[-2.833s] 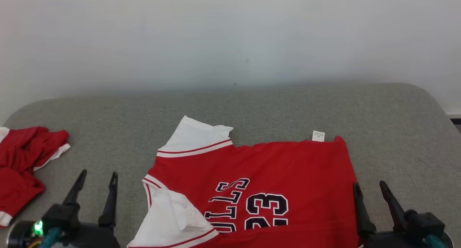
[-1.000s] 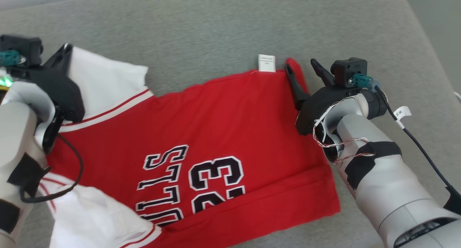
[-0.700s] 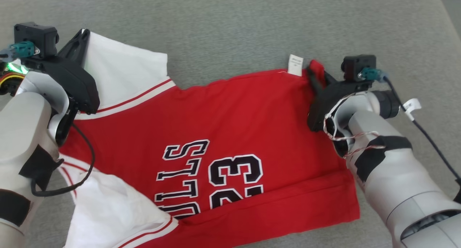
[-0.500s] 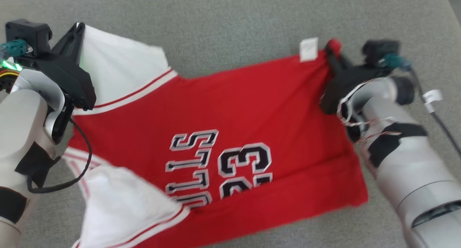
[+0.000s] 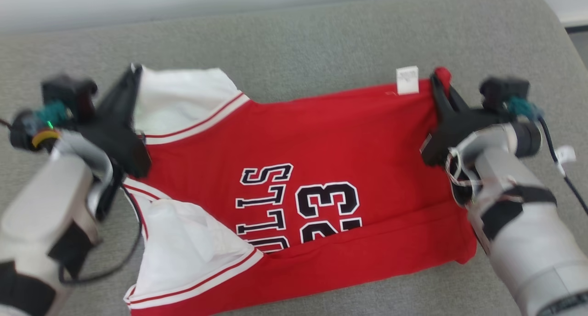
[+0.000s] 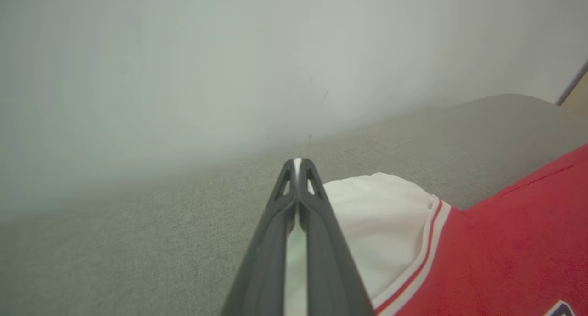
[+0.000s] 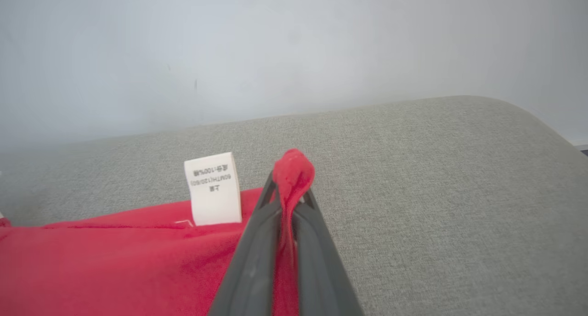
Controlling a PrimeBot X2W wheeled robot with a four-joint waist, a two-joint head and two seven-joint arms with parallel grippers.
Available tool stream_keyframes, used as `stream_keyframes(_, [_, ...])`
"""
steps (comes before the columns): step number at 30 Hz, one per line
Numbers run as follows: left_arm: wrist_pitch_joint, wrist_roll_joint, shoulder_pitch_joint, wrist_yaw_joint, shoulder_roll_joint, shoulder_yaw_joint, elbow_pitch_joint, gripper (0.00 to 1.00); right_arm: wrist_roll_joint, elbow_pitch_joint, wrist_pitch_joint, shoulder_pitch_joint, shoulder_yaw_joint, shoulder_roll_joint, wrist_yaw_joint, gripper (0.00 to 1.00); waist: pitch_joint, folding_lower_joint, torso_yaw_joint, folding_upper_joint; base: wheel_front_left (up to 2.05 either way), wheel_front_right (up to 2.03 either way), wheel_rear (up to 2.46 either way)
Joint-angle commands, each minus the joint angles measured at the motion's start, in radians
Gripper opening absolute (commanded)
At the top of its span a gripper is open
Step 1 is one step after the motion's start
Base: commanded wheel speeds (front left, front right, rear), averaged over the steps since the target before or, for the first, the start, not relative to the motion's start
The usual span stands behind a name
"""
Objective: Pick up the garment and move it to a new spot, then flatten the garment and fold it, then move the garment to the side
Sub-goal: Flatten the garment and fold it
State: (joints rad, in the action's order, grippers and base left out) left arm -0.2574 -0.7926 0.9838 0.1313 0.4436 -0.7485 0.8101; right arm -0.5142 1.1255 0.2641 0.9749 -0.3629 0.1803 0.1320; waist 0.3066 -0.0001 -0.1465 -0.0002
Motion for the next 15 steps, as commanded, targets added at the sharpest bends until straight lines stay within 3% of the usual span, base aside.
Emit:
stream_keyframes(1, [-0.007,-0.004,-0.044,-0.002,0.003,0.0,-0.025,0.0,-0.007,-0.032,0.001,-0.05,0.01,0.02,-0.003,0.0,-0.036,0.0001,0.026,0.0002,0.0,0.0,0.0])
stream_keyframes(9, [-0.007,0.053,-0.337,-0.038,0.017,0.123,-0.306,0.0,-0.03,-0.221,0.0,-0.282,0.059,0.062,-0.003,0.0,-0.098,0.0001,0.063,0.0002,0.0,0.0,0.0])
stream_keyframes(15, [-0.008,0.086,-0.564,-0.06,-0.018,0.204,-0.486,0.0,-0.057,-0.28,0.001,-0.411,0.096,0.082,-0.003,0.0,-0.112,0.0001,0.095,0.0002,0.0,0.0,0.0])
